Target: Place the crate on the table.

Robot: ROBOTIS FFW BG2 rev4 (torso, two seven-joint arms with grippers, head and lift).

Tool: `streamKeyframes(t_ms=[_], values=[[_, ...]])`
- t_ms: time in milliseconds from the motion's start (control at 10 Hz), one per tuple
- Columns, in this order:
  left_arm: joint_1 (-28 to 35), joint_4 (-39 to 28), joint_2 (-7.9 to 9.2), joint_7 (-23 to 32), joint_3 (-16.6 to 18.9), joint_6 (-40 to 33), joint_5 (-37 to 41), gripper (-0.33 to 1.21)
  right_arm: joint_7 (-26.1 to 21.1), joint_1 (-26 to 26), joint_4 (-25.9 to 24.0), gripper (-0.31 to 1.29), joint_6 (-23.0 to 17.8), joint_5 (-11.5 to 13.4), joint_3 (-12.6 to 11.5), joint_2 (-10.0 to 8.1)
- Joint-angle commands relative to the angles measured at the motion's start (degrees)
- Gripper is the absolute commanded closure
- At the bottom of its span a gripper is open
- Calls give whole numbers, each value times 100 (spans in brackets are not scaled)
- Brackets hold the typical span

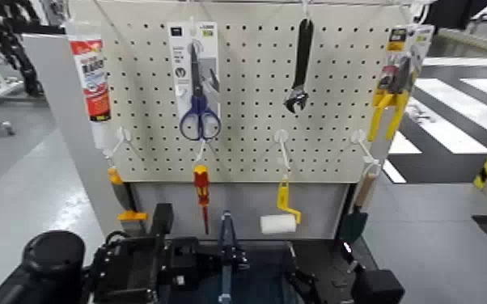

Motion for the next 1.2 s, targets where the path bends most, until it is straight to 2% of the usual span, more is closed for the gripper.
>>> streamKeyframes(t_ms=[100, 1000, 1200], values=[[-92, 105, -18, -288, -155, -136, -215, 113, 8, 0, 3, 14, -13, -10, 1, 0], [-233, 527, -44, -736, -542, -303, -320, 113, 17, -9, 65, 14, -92, -45, -8, -9], [-242, 545, -44, -806, -569, -355, -329, 104, 17, -9, 82, 14, -110, -54, -16, -18]])
